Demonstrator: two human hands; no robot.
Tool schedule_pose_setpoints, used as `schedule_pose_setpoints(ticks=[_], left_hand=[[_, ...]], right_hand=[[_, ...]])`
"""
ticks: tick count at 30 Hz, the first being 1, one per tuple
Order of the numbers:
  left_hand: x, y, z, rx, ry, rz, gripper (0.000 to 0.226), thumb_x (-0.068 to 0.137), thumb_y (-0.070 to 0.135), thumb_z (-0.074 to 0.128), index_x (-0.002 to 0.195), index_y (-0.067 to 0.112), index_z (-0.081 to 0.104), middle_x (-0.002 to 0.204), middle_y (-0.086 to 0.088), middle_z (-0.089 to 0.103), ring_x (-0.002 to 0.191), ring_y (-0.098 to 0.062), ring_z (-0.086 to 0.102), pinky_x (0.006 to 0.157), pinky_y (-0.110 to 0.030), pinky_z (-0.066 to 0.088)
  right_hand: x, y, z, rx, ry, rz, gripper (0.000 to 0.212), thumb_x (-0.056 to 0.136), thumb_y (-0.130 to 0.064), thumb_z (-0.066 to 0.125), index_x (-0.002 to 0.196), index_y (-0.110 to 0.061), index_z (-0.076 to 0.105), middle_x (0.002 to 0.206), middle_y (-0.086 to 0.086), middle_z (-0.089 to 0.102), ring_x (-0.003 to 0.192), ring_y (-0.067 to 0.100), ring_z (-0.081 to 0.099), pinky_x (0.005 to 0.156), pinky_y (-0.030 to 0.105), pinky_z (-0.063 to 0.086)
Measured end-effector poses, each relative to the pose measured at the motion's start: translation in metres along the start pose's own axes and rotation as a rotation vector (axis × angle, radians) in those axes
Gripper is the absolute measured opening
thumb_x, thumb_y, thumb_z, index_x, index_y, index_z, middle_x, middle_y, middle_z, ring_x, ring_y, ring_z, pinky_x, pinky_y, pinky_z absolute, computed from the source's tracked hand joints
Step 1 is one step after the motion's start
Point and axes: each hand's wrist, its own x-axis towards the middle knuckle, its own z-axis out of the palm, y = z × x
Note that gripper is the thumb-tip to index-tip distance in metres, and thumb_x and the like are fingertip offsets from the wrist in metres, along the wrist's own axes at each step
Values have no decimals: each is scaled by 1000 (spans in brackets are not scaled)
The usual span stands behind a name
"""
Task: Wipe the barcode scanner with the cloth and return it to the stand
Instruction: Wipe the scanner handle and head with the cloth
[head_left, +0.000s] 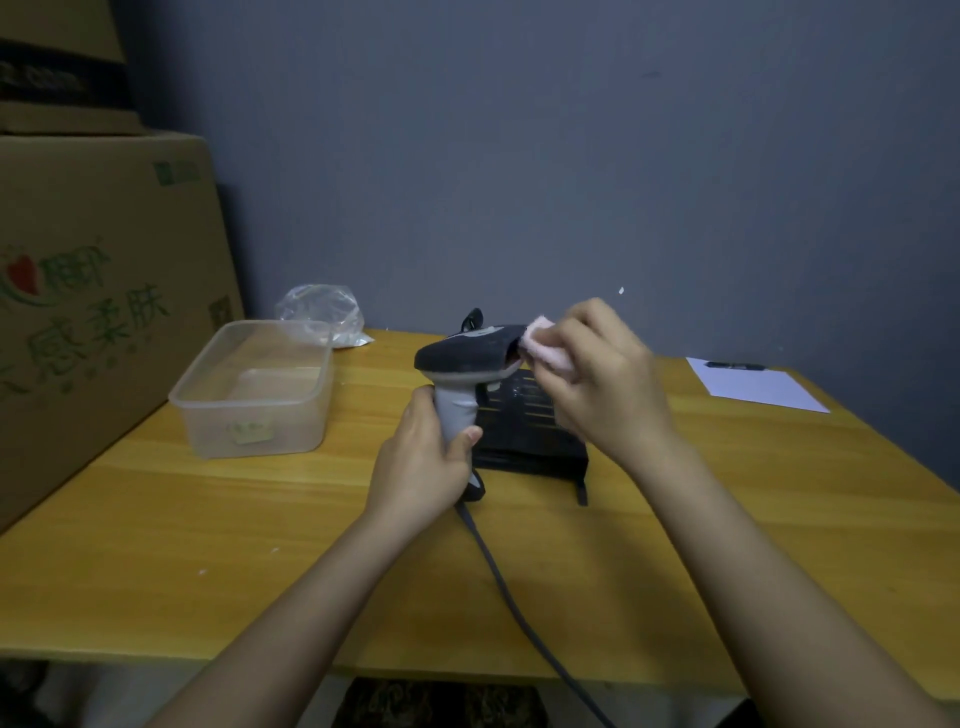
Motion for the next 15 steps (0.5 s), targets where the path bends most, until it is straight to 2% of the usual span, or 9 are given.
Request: schedule_pose_setpoints(ticks=[3,6,9,11,13,15], left_hand=[[-2,-1,0,-23,-47,-29,29,90,35,54,112,21,42,94,6,53,78,-18,49,53,-24,32],[-2,-6,-2,-64,-76,-69,27,89,36,55,110,25,41,99,7,54,87,-20,56,65,-32,41],[-2,-11,-2,-73,-88,-99,25,89,37,55,104,29,36,99,7,54,90,-21,58,67,-34,44],[-1,-12,-2,-71,-98,-95,25,89,37,55,104,29,36,98,6,54,87,-20,57,62,-32,41],[2,-11,-2,-66,-101,-77,26,90,37,54,108,25,39,99,6,54,87,-20,56,59,-30,38],[4,-7,-3,-61,-117,-57,33,90,37,53,117,21,42,105,6,55,94,-22,58,68,-34,45]], right_hand=[[4,-1,13,-266,32,-194,10,76,6,66,73,-1,60,69,13,55,56,27,47,47,35,37],[4,-5,24,-344,-51,-206,11,75,8,62,74,-2,59,70,12,55,57,27,46,49,37,37],[8,-4,18,-175,-229,-172,6,73,4,62,79,1,62,78,17,58,66,32,54,53,38,43],[12,-4,10,-44,-283,-82,12,72,2,65,83,1,66,83,16,59,73,32,57,57,32,39],[12,-9,4,93,-265,-32,15,73,-2,66,87,-3,70,85,10,60,76,22,56,61,27,36],[14,-17,2,223,-200,-24,15,74,-3,66,87,-8,71,85,5,62,76,16,56,62,24,40]])
